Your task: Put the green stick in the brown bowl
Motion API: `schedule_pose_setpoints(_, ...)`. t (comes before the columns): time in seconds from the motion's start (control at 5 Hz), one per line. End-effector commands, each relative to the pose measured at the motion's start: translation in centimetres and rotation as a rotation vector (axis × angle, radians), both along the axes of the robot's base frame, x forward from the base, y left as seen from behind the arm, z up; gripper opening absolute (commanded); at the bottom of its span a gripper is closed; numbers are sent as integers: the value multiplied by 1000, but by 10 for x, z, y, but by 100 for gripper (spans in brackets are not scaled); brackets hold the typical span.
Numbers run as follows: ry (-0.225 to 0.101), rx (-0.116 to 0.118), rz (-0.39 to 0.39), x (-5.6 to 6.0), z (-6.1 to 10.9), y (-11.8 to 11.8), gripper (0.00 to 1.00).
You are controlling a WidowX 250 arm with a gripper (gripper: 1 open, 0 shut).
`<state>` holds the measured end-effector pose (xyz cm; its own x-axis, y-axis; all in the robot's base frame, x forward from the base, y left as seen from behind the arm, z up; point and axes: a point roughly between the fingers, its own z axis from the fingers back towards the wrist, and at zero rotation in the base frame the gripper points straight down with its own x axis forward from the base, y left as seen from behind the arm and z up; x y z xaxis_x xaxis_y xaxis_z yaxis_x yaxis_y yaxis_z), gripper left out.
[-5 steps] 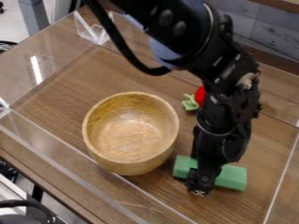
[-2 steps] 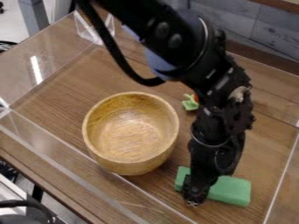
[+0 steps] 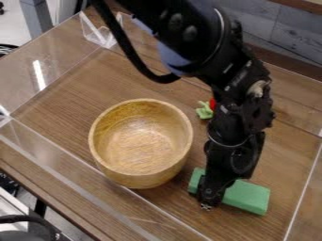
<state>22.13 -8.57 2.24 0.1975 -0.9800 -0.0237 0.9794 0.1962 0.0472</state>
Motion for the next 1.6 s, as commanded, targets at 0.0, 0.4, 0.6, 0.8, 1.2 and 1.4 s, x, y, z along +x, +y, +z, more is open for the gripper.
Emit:
schedule_pose_setpoints(0.0, -36, 0, -46, 5, 11, -5, 0)
schedule_pose_setpoints(0.4, -59, 30, -159, 12, 48, 5, 0)
schedule_pose_setpoints(0.6, -72, 57, -157, 14, 76, 26, 0)
schedule_pose_setpoints(0.8, -59, 58, -189, 12, 83, 55, 0)
schedule_pose_setpoints(1.2, -36, 53, -78, -4, 64, 95, 0)
schedule_pose_setpoints(1.4, -30, 49, -34, -4, 56, 100, 0)
